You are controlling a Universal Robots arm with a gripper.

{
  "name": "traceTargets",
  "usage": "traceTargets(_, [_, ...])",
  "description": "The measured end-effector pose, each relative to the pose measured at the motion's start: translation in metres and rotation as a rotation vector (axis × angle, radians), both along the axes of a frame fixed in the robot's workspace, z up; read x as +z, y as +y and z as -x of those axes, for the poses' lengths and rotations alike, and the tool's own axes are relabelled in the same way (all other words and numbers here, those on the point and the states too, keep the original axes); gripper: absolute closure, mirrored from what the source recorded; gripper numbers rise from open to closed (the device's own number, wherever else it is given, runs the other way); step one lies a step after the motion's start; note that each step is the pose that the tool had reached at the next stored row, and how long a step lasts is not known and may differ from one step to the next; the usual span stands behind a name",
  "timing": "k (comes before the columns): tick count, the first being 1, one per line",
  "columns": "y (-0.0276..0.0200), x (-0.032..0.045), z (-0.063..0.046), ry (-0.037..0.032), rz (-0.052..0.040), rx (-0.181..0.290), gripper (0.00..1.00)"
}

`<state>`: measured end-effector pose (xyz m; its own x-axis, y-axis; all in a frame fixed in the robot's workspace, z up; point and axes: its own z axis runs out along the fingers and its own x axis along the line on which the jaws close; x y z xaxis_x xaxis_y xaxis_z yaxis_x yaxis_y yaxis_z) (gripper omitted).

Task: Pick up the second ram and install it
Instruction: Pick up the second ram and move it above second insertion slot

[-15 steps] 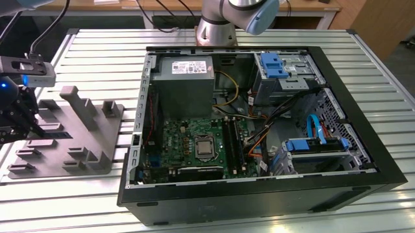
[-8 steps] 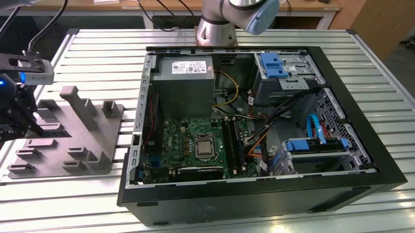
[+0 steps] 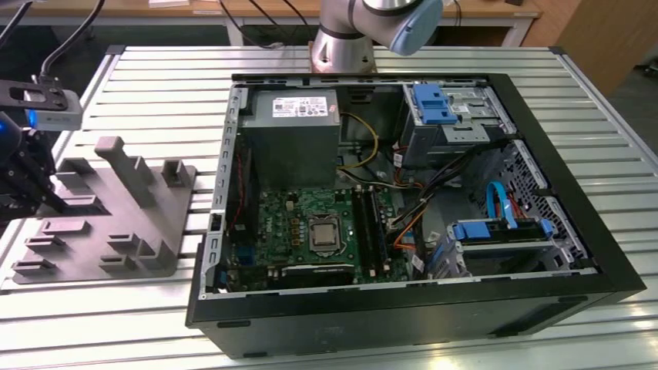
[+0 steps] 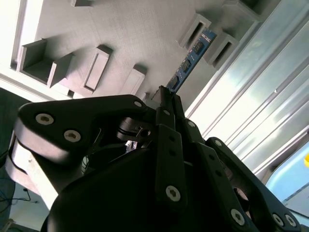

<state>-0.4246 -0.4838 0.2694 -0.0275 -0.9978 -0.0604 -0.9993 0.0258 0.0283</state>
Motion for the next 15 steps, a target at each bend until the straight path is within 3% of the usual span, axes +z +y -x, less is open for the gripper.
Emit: traceTargets(15, [0.0, 0.0114, 0.0, -0.0001, -0.0022, 0.0, 0.86])
